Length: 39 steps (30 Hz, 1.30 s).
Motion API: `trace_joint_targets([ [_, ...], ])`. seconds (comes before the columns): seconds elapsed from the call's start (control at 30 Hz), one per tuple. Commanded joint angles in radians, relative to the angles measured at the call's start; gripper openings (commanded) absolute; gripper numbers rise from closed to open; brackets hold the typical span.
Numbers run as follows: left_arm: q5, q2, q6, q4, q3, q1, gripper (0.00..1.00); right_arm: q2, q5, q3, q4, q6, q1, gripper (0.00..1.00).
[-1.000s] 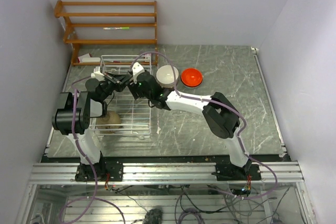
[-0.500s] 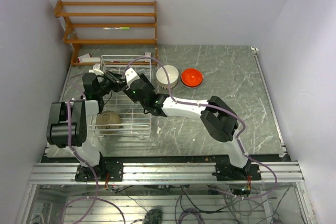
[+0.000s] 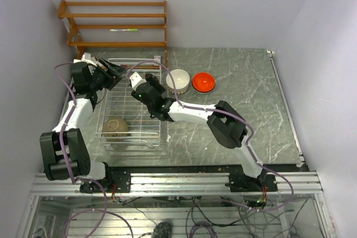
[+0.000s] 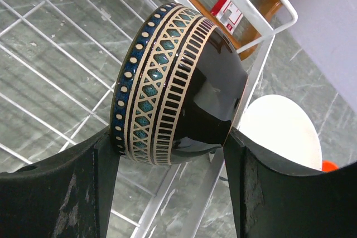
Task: Load the bowls into the dish rack
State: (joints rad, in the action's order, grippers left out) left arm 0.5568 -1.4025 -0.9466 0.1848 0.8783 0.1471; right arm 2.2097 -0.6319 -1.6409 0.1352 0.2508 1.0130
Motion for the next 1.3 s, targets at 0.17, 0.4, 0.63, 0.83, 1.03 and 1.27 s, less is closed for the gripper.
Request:
trace_joint_targets([
  [0.17, -0.039, 0.078, 0.102, -0.137, 0.013, 0.025, 0.80, 0.100, -0.026, -0.155, -0.059, 0.126, 0.017, 0.28],
  [0.4, -0.071, 0.131, 0.169, -0.227, 0.038, 0.046, 0.82, 0.151, -0.013, -0.231, -0.104, 0.128, 0.025, 0.48],
  [0.63, -0.054, 0.154, 0.208, -0.278, 0.047, 0.102, 0.96, 0.171, -0.015, -0.262, -0.110, 0.132, 0.031, 0.71],
  [0.83, -0.030, 0.167, 0.217, -0.288, 0.041, 0.138, 0.99, 0.168, 0.018, -0.261, -0.111, 0.121, 0.032, 0.84],
  [1.03, -0.013, 0.175, 0.227, -0.291, 0.026, 0.162, 0.99, 0.170, 0.055, -0.269, -0.106, 0.110, 0.032, 0.92],
  [1.27, -0.002, 0.176, 0.241, -0.299, 0.032, 0.182, 0.99, 0.119, 0.154, -0.248, -0.118, 0.042, 0.032, 0.99],
])
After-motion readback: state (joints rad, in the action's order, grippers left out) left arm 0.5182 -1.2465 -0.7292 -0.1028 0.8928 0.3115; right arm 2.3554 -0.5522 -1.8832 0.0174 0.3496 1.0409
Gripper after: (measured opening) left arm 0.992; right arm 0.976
